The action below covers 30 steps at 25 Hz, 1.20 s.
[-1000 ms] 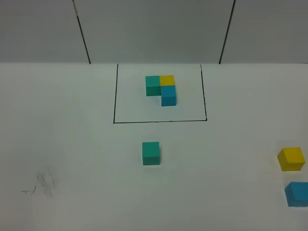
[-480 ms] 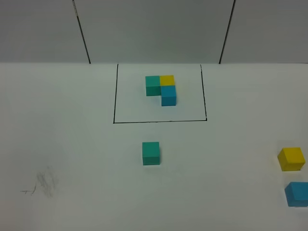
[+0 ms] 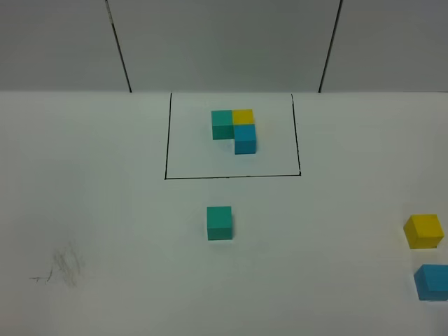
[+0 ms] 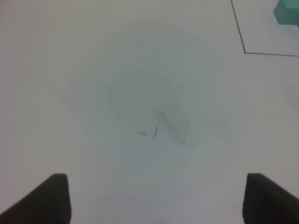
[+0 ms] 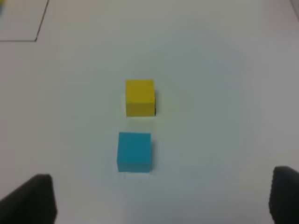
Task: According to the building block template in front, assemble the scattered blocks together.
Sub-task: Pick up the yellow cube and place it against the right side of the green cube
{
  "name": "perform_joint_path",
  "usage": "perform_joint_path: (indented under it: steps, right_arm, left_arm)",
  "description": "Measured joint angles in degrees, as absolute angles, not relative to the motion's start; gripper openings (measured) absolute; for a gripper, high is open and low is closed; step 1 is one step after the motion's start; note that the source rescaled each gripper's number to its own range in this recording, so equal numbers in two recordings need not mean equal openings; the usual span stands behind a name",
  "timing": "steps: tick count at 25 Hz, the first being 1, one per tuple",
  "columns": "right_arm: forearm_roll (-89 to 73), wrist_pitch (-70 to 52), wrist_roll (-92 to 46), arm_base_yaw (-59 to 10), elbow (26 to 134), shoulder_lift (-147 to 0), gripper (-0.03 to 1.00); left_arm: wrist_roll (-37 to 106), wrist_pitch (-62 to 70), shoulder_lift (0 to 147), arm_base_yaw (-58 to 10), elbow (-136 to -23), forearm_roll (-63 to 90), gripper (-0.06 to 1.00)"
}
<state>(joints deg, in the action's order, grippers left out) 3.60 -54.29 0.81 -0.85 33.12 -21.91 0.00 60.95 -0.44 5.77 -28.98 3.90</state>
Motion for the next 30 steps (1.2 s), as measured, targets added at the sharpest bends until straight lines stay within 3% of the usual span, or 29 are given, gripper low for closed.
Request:
perform_joint_path:
  steps: [12,18,30]
  right_arm:
    - [3.69,-51.94,0.92,-0.85,56.7,-65.21,1.0]
    - [3.06,-57.76,0.99,-0.3,67.06,-79.76,1.0]
    - [0.0,-54.99,0.81,-0.3,67.34,-95.44,0.98]
  left_arm:
    - [0.0,60.95,-0.44,5.77,-28.98,3.9,0.64]
    - [0.0,60.95,-0.44,5.77,-28.98,3.9,0.64]
    - [0.0,60.95,-0.44,5.77,-28.98,3.9,0.64]
